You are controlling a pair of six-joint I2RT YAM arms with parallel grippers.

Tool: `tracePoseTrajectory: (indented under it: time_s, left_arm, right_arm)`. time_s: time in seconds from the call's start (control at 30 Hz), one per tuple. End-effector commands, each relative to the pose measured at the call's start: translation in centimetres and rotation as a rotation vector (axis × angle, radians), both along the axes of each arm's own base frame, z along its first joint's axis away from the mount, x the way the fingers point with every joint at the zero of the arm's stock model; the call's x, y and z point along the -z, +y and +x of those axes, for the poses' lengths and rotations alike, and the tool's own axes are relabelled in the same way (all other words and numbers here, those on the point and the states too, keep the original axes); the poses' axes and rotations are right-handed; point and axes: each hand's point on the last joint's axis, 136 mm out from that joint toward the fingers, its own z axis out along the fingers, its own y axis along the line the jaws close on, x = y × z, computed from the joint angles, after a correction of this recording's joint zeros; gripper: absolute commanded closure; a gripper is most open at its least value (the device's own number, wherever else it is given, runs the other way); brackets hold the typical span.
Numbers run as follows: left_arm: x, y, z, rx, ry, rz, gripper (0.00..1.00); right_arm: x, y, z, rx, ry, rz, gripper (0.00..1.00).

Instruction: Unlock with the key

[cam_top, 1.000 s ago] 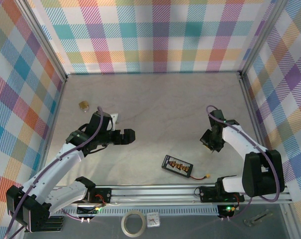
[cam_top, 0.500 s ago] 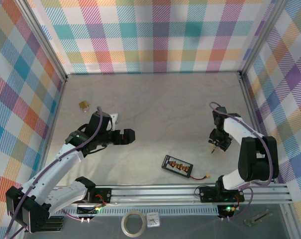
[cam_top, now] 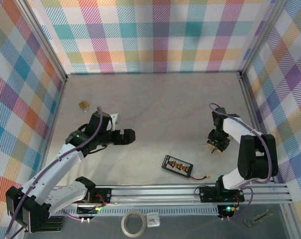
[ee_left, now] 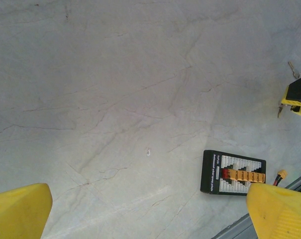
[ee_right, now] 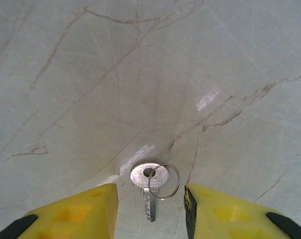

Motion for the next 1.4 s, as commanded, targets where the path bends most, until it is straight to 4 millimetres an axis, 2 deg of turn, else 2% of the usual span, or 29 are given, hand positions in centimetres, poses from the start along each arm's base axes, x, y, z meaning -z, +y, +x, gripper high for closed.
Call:
tracePoseTrajectory:
  time_s: [0.0, 0.37, 0.6, 0.7, 0.8, 0.93, 1.13, 1.2, 1.27, 1.37]
  left_arm:
    - [0.1, -0.3, -0.2, 0.027, -0.003, 0.0, 0.0]
    - [0.0, 0.0, -0.4, 0.018, -0.006, 0.011, 0.0]
    - [-0.2, 0.4, -0.4, 0.005, -0.022, 0.02, 0.0]
    - [0.0, 0.5, -0.4, 0.004, -0.016, 0.024, 0.0]
    - [0.0, 0.5, -0.4, 0.003, -0.016, 0.026, 0.0]
    - [0.0, 0.4, -0.4, 0.007, -0.013, 0.025, 0.0]
    - [-0.2, 0.1, -0.4, 0.02, -0.011, 0.014, 0.0]
    - [-0.4, -0.3, -0.4, 0.029, -0.009, -0.003, 0.0]
    - [-1.0, -0.8, -0.4, 0.037, -0.015, -0.04, 0.0]
    - [-2.4, -2.3, -0.1, 0.035, -0.02, -0.154, 0.0]
  right_arm:
    - [0.5, 0.1, -0.5, 0.028, 0.02, 0.017, 0.59]
    - [0.7, -1.0, 0.3, 0.068, 0.002, -0.011, 0.63]
    - [1.0, -1.3, 1.0, 0.099, -0.02, -0.016, 0.73]
    - [0.9, -1.6, 1.2, 0.095, -0.017, -0.027, 0.82]
    - [1.0, -1.6, 1.1, 0.09, -0.012, -0.027, 0.96]
    - [0.8, -1.3, 1.0, 0.088, -0.032, -0.011, 1.0]
    - [-0.3, -0.5, 0.9, 0.081, -0.082, 0.038, 1.0]
    - [-1.1, 0.6, 1.1, 0.074, -0.126, 0.103, 1.0]
    - [-2.3, 1.9, 1.7, 0.059, -0.196, 0.176, 1.0]
    - [-5.6, 3.8, 2.6, 0.031, -0.323, 0.277, 1.0]
